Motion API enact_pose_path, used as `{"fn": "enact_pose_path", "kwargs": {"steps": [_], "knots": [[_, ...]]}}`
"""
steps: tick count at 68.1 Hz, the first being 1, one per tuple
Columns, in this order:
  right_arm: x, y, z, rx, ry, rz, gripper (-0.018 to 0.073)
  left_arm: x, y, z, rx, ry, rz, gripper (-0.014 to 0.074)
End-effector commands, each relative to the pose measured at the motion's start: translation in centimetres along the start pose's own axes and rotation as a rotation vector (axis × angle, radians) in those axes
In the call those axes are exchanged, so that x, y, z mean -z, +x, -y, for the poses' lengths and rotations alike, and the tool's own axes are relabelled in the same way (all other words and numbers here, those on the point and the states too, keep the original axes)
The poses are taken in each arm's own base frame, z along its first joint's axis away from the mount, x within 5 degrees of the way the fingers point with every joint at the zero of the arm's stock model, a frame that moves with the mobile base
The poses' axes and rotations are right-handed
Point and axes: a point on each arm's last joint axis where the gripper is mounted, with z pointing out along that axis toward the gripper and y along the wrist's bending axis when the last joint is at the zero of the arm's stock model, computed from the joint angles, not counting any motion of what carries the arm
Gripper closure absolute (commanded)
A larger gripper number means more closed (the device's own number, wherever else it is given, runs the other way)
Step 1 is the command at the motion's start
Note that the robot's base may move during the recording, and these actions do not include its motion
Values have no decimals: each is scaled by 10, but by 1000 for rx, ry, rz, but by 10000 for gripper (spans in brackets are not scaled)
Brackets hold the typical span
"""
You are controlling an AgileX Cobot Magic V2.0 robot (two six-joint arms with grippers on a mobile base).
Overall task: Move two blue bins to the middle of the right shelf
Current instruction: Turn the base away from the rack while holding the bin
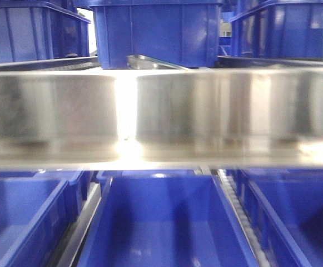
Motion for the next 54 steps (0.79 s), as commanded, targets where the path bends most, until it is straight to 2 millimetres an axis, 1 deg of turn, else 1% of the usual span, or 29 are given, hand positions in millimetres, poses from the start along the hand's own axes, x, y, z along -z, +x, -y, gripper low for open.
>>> {"fn": "enact_pose_path", "kwargs": {"steps": [1,25,54], "knots": [[9,-15,-8,3,-69,159,711,11,-12,11,84,81,79,707],[11,-25,-9,1,-86,277,711,11,-12,11,84,81,79,707],[12,-26,-10,0,-88,290,711,11,-12,11,84,81,79,707]]}}
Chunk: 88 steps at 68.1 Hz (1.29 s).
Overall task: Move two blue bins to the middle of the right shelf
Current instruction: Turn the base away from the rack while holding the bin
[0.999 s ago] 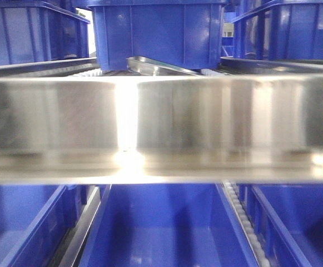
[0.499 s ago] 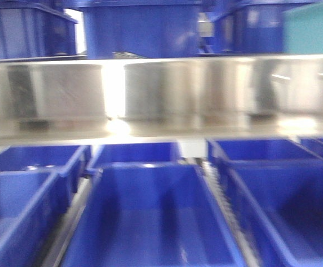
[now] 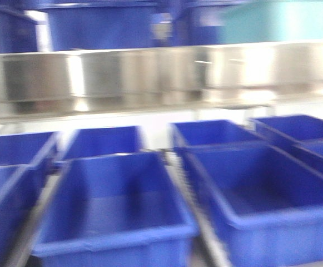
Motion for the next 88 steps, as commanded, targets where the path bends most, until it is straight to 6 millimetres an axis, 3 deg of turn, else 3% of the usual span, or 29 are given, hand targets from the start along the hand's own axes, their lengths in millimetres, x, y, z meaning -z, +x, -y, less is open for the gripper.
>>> {"fn": "enact_pose_path", "kwargs": {"steps": [1,88], "knots": [[9,-13,-11,-22,-82,122,711,9,-10,12,84,86,61,707],[9,-13,-11,-22,-82,124,711,9,-10,12,84,86,61,707]]}}
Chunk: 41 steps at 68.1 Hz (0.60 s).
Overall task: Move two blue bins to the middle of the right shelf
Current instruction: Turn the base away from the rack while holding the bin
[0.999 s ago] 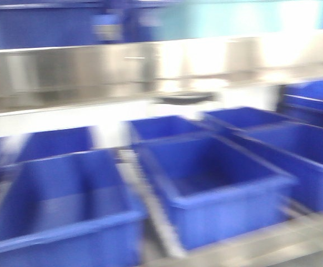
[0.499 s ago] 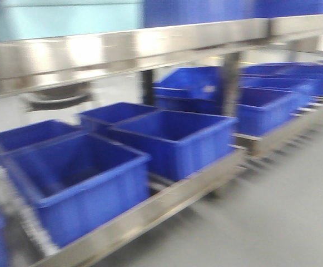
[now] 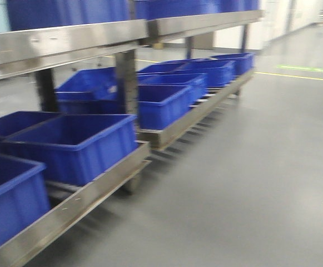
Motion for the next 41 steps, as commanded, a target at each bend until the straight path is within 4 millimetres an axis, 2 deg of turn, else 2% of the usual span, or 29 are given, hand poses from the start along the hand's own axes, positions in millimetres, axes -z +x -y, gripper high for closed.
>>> {"fn": "enact_pose_path", "kwargs": {"steps": [1,41], "knots": [[9,-12,-11,-26,-83,118,711,9,-10,12,84,86,61,707],[9,-12,-11,-26,-83,118,711,9,-10,12,84,86,61,707]]}}
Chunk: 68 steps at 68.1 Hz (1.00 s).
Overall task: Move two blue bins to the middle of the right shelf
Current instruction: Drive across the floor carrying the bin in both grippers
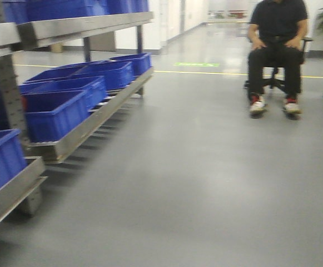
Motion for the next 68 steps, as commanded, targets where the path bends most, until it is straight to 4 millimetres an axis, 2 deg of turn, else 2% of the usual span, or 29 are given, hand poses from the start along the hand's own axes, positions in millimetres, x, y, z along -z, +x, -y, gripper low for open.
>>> {"fn": "enact_pose_path", "kwargs": {"steps": [1,68], "knots": [[9,-12,-11,-26,-83,117,711,9,-10,12,84,86,61,707],[9,-12,-11,-26,-83,117,711,9,-10,12,84,86,61,707]]}}
